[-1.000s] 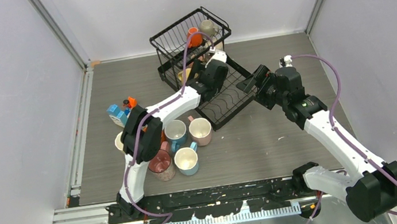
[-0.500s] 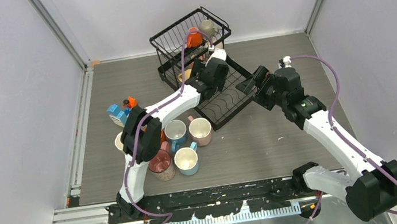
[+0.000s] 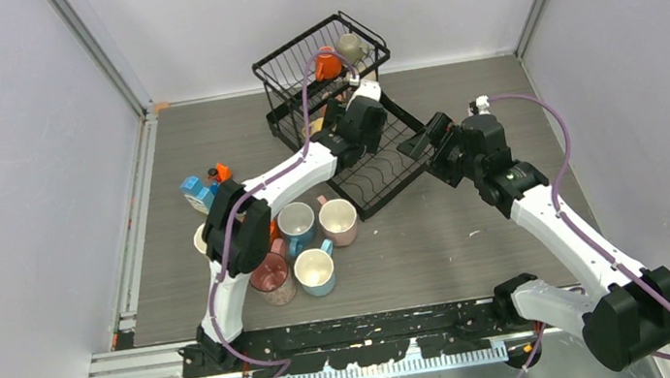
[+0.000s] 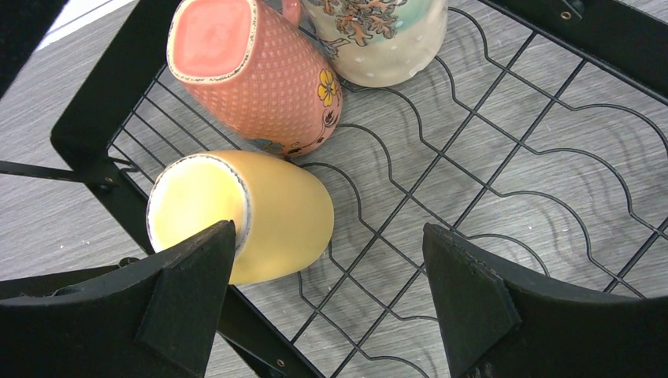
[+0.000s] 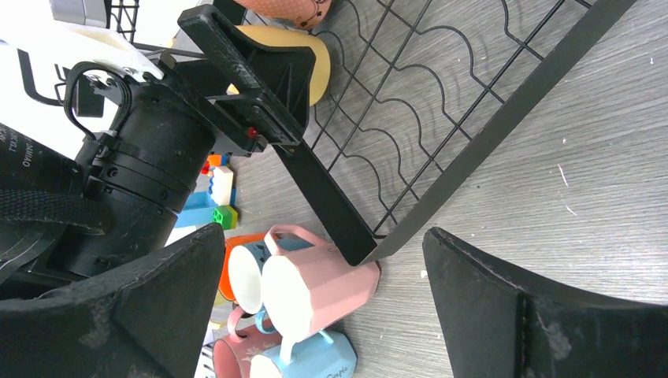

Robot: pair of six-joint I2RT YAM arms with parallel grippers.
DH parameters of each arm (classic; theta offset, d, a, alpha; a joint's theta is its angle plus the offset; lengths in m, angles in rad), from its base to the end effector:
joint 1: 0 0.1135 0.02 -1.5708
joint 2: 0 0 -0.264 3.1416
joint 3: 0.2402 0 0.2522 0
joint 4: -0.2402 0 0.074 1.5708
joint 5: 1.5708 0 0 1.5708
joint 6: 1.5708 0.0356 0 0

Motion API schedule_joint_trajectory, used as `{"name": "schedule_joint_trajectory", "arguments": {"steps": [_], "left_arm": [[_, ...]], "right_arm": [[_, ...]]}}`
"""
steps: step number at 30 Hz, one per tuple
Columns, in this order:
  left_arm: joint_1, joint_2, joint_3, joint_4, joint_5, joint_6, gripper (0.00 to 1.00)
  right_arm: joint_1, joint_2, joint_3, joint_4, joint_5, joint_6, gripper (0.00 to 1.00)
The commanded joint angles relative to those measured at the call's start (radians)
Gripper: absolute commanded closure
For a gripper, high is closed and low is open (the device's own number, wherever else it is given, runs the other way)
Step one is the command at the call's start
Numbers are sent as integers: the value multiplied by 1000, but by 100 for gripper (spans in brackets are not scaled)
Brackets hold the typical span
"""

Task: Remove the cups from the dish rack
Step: Unload the cup from the dish rack.

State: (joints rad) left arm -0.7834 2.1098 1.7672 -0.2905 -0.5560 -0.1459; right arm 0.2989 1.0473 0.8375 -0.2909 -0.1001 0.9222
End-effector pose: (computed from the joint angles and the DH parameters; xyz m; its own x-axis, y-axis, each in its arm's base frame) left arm 0.3607 -0.3328 0.2526 -0.4580 0.2819 -0.8430 0.2338 0.9532 0.1917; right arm 0.2246 0.0729 0.2973 -0.5774 0.6518 -0.4917 0.1380 0.6714 0.7281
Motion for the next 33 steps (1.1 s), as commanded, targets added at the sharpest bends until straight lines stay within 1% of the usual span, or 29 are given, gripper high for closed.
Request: {"name": "schedule_joint_trajectory", "arguments": {"steps": [1, 23, 33], "left_arm": [[8, -50, 24, -28, 19, -45, 11], [-29, -96, -7, -45, 36, -84, 11], [-40, -118, -30, -37, 21, -82, 12]], "right_arm": [[-4, -3, 2, 51, -4, 5, 0], [-4, -15, -11, 58, -6, 12, 0], [-4, -22, -14, 57, -7, 14, 0]]}}
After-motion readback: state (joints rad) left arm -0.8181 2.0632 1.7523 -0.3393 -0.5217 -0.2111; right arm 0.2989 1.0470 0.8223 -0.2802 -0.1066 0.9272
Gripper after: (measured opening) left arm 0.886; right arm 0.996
